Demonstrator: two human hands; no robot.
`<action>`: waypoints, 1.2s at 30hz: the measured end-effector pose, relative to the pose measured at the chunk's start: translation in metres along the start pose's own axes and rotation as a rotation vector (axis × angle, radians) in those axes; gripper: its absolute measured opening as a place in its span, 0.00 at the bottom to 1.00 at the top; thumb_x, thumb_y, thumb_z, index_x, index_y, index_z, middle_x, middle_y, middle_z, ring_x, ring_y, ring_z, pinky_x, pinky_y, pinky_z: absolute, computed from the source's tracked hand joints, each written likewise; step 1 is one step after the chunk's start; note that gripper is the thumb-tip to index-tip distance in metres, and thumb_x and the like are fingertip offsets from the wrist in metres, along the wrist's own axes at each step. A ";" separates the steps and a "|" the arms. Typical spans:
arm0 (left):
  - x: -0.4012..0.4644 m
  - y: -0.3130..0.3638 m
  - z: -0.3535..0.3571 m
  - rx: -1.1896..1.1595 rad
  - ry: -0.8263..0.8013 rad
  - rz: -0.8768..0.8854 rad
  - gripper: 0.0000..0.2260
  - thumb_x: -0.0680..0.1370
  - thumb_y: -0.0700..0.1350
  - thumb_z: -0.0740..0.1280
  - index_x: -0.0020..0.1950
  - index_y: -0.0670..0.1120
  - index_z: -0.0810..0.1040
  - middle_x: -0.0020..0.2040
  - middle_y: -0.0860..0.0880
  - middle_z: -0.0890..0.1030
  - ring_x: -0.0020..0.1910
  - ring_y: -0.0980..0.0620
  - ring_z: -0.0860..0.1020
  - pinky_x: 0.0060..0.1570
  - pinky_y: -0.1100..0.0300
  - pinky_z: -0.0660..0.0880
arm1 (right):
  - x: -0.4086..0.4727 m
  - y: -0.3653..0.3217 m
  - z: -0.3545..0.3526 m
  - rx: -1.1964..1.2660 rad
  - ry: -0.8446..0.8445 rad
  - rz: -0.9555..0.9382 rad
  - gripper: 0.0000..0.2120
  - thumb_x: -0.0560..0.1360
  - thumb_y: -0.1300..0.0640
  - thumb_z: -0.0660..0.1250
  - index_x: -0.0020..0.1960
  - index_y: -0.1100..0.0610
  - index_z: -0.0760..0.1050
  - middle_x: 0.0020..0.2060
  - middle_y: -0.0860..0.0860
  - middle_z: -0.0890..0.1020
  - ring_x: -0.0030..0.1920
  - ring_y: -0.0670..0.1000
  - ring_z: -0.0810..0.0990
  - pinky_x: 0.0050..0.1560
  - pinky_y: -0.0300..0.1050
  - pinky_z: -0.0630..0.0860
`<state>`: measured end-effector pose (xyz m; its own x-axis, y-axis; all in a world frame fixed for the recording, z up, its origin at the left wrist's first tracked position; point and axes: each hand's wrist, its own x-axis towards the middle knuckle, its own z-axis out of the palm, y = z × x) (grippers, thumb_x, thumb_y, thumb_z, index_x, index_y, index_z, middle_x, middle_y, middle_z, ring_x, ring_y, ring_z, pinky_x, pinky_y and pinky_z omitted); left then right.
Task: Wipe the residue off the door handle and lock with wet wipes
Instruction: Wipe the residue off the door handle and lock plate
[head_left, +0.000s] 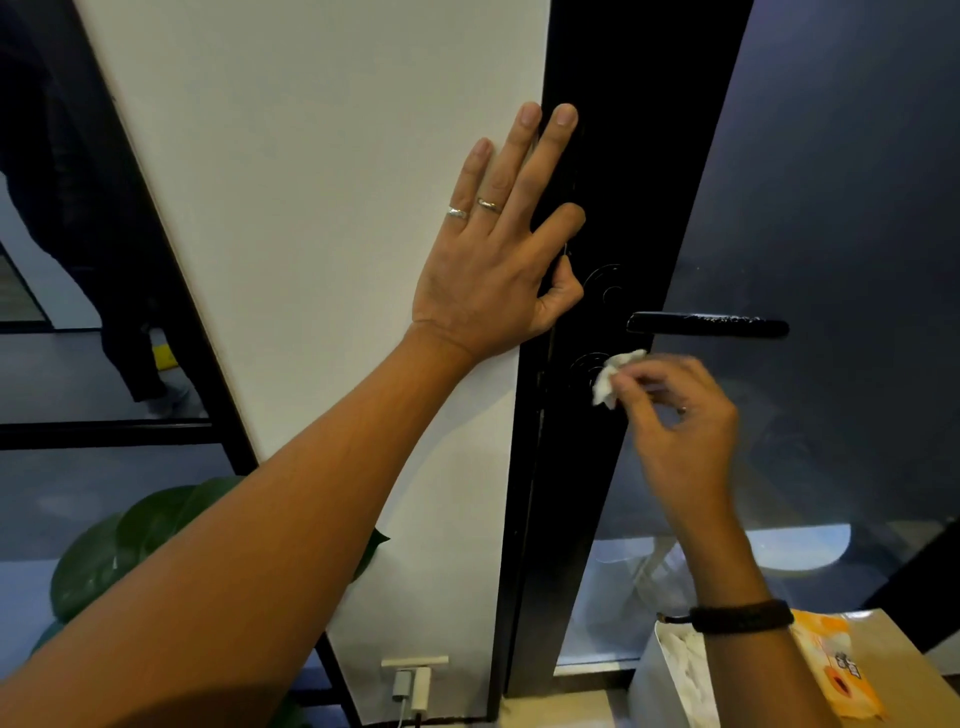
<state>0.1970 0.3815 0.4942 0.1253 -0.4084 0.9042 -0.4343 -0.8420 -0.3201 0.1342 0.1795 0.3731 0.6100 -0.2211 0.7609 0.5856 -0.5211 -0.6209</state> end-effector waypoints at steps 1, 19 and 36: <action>0.001 0.000 -0.001 -0.006 0.001 0.001 0.10 0.80 0.50 0.65 0.57 0.49 0.83 0.81 0.35 0.67 0.81 0.32 0.63 0.82 0.37 0.58 | -0.003 -0.004 0.003 -0.062 -0.048 -0.044 0.06 0.77 0.62 0.76 0.54 0.58 0.85 0.51 0.51 0.83 0.52 0.48 0.84 0.55 0.40 0.80; 0.002 -0.001 0.000 -0.019 0.003 -0.003 0.11 0.80 0.51 0.65 0.57 0.50 0.83 0.81 0.35 0.67 0.81 0.32 0.63 0.82 0.37 0.56 | -0.013 -0.002 0.019 -0.047 0.094 0.016 0.08 0.78 0.63 0.75 0.57 0.60 0.86 0.49 0.51 0.87 0.50 0.46 0.86 0.53 0.40 0.82; 0.001 -0.001 -0.002 -0.017 -0.017 0.005 0.12 0.80 0.51 0.63 0.57 0.49 0.82 0.82 0.36 0.65 0.82 0.33 0.62 0.82 0.37 0.57 | 0.007 -0.003 0.006 -0.368 -0.198 -0.443 0.08 0.73 0.73 0.76 0.49 0.64 0.87 0.48 0.56 0.87 0.51 0.55 0.85 0.55 0.46 0.82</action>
<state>0.1957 0.3825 0.4963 0.1380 -0.4183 0.8978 -0.4502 -0.8339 -0.3193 0.1403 0.1840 0.3793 0.4583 0.2211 0.8609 0.6053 -0.7869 -0.1201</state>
